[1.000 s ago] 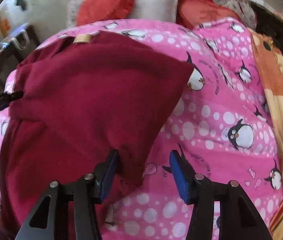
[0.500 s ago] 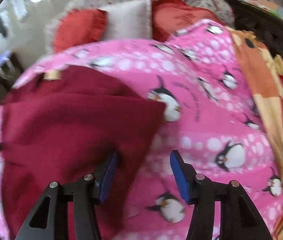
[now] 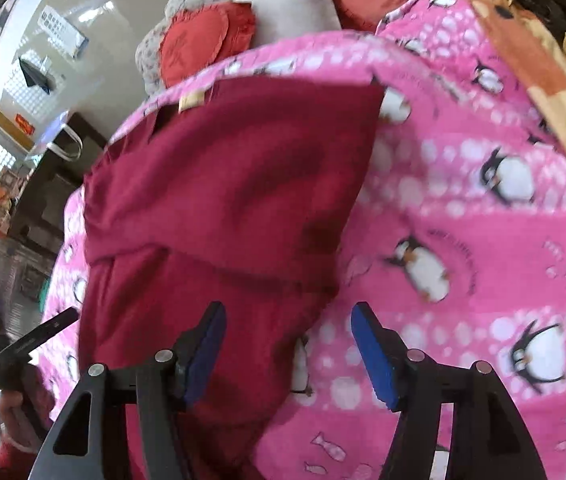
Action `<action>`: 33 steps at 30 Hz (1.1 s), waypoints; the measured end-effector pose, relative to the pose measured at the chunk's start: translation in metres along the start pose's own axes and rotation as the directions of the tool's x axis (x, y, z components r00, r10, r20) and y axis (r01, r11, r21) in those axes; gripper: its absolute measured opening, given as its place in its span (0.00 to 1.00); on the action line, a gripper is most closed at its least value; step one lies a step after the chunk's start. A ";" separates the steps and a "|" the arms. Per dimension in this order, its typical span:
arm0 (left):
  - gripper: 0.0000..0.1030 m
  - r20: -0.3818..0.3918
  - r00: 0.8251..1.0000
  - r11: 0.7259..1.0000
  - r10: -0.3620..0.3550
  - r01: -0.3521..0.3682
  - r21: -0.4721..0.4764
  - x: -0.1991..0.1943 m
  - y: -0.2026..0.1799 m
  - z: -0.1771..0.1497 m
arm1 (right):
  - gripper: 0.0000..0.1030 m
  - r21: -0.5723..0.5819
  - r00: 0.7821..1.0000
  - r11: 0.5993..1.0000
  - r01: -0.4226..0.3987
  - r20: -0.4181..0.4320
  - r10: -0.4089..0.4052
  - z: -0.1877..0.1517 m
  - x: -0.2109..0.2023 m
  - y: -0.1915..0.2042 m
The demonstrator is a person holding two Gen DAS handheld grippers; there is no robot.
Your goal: Fold small clothes
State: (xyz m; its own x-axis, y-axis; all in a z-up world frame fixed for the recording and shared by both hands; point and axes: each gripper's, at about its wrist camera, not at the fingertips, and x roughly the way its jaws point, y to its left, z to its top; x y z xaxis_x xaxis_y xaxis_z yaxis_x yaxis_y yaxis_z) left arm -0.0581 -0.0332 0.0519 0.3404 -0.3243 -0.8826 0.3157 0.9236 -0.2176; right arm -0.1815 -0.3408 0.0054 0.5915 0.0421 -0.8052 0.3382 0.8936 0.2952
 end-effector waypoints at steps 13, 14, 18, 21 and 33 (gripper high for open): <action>0.71 -0.037 0.999 0.999 -0.029 0.028 -0.031 -0.029 0.016 -0.054 | 0.13 0.000 0.999 1.000 0.013 0.029 -0.013 -0.010 -0.007 -0.001; 0.71 -0.040 0.999 0.999 -0.032 0.031 -0.034 -0.030 0.016 -0.057 | 0.27 0.000 0.999 1.000 -0.012 0.031 0.012 -0.013 -0.015 0.001; 0.71 -0.065 0.996 0.998 -0.055 0.052 -0.040 -0.030 0.017 -0.068 | 0.46 -0.063 0.995 0.993 -0.103 -0.005 0.103 -0.041 -0.054 0.020; 0.71 -0.071 0.996 0.997 -0.059 0.055 -0.053 -0.032 0.023 -0.072 | 0.46 -0.193 0.984 0.964 -0.180 -0.029 0.178 -0.064 -0.084 0.057; 0.71 -0.049 0.999 0.995 -0.023 0.018 -0.102 -0.044 0.056 -0.074 | 0.78 -0.544 0.937 0.771 -0.332 -0.101 0.333 -0.133 -0.134 0.181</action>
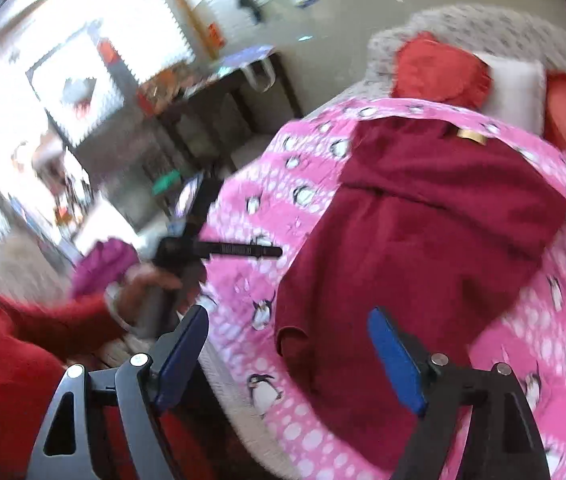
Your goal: Fold small clothes
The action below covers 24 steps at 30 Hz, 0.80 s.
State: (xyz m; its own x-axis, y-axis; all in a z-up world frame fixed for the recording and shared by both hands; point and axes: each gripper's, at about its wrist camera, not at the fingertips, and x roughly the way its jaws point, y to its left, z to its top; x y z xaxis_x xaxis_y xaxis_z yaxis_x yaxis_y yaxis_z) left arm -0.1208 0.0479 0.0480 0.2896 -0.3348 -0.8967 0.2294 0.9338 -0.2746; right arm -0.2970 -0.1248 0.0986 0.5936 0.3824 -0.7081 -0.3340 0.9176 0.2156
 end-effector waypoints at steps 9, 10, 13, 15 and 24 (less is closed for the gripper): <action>0.71 0.030 0.998 0.997 0.058 -0.057 -0.042 -0.017 0.028 -0.008 | 0.58 0.087 0.959 0.994 -0.064 -0.270 0.086 -0.050 0.135 0.022; 0.71 0.023 0.998 0.997 0.058 -0.057 -0.060 -0.016 0.034 -0.009 | 0.58 0.096 0.965 0.995 -0.009 -0.261 0.034 -0.053 0.142 0.016; 0.71 0.013 0.998 0.995 0.054 -0.053 -0.087 -0.015 0.045 -0.010 | 0.50 0.155 0.983 0.987 0.038 -0.185 -0.009 -0.050 0.154 0.000; 0.71 0.007 0.998 0.994 0.058 -0.057 -0.089 -0.013 0.048 -0.011 | 0.11 0.200 0.988 0.980 0.021 -0.153 0.010 -0.048 0.168 -0.008; 0.71 0.111 0.992 0.982 0.063 -0.041 -0.186 -0.049 0.075 0.013 | 0.30 0.393 0.850 0.765 -0.510 0.092 0.519 -0.014 0.160 -0.015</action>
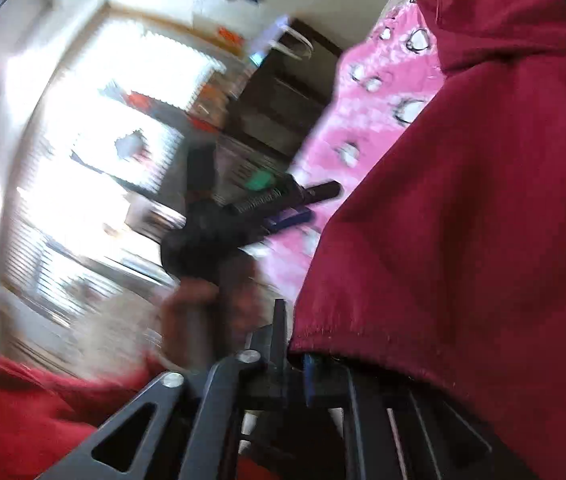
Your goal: Fold small clothes
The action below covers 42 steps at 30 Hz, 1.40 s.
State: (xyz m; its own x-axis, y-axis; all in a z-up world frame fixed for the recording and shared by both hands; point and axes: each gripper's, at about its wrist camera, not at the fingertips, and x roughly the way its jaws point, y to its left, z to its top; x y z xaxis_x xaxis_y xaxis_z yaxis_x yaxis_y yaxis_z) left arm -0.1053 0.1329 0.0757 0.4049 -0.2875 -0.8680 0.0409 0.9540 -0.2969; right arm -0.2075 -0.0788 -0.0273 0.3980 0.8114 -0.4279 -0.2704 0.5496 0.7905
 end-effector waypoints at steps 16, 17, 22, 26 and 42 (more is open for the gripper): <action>0.71 -0.186 0.977 0.985 -0.104 0.127 0.115 0.046 -0.060 -0.046 | 0.64 0.097 0.793 0.829 0.551 0.251 -0.556 -0.029 -0.174 -0.026; 0.71 -0.192 0.976 0.983 -0.103 0.129 0.128 0.048 -0.064 -0.049 | 0.64 0.170 0.739 0.785 0.596 0.266 -0.619 -0.021 -0.189 -0.046; 0.71 -0.192 0.979 0.978 -0.063 0.099 0.183 0.049 -0.079 -0.058 | 0.58 0.364 0.704 0.753 0.548 0.286 -0.650 0.020 -0.209 -0.123; 0.71 -0.200 0.978 0.981 -0.052 0.088 0.171 0.047 -0.076 -0.056 | 0.14 0.308 0.703 0.739 0.599 0.239 -0.670 0.051 -0.177 -0.145; 0.71 -0.225 0.954 0.963 -0.198 0.233 0.138 0.034 -0.067 -0.069 | 0.67 0.176 0.662 0.705 0.687 0.248 -0.707 0.003 -0.231 -0.085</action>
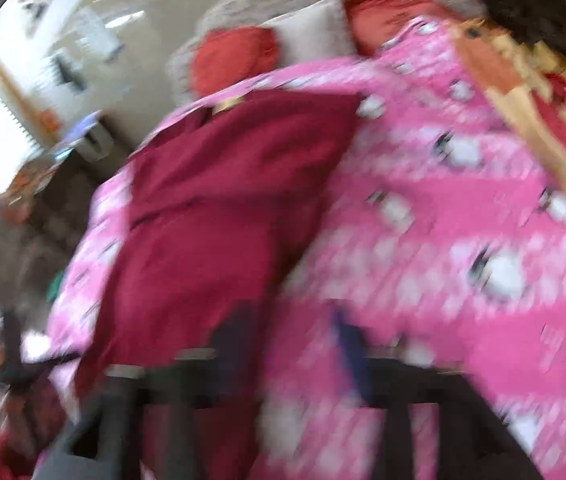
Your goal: Fold small clothes
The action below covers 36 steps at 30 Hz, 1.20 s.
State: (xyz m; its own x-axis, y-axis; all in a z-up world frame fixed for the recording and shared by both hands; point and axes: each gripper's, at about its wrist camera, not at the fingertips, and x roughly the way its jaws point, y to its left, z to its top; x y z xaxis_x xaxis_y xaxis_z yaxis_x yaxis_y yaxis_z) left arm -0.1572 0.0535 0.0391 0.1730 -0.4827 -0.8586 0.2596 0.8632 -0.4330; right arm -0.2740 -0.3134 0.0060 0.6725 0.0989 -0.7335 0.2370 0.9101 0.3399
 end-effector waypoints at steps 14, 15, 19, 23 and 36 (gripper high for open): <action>0.82 -0.103 0.981 0.986 -0.163 0.159 -0.050 0.027 -0.031 -0.023 | 0.67 0.193 0.962 0.953 -0.234 -0.099 0.256 -0.105 -0.008 0.004; 0.82 -0.110 0.979 0.985 -0.170 0.167 -0.033 0.030 -0.036 -0.024 | 0.67 0.198 0.956 0.945 -0.260 -0.088 0.281 -0.107 -0.006 0.006; 0.20 -0.116 0.985 0.990 -0.126 0.133 0.054 0.032 -0.049 -0.021 | 0.55 0.178 0.962 0.956 -0.233 -0.103 0.254 -0.116 0.015 0.019; 0.11 -0.112 0.984 0.985 -0.140 0.150 0.082 0.013 -0.041 -0.014 | 0.12 0.073 0.943 0.947 -0.314 -0.089 0.320 -0.102 -0.009 0.048; 0.15 -0.084 0.996 0.991 -0.016 0.027 0.133 -0.015 -0.003 -0.029 | 0.13 0.084 0.939 0.966 -0.246 -0.226 0.258 -0.111 0.009 0.069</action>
State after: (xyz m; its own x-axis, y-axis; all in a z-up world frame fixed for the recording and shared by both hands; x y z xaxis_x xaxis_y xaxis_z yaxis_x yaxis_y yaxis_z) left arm -0.1881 0.0628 0.0450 0.0887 -0.4819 -0.8717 0.3885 0.8226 -0.4153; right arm -0.3291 -0.2047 -0.0426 0.5345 0.4189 -0.7340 0.1226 0.8209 0.5578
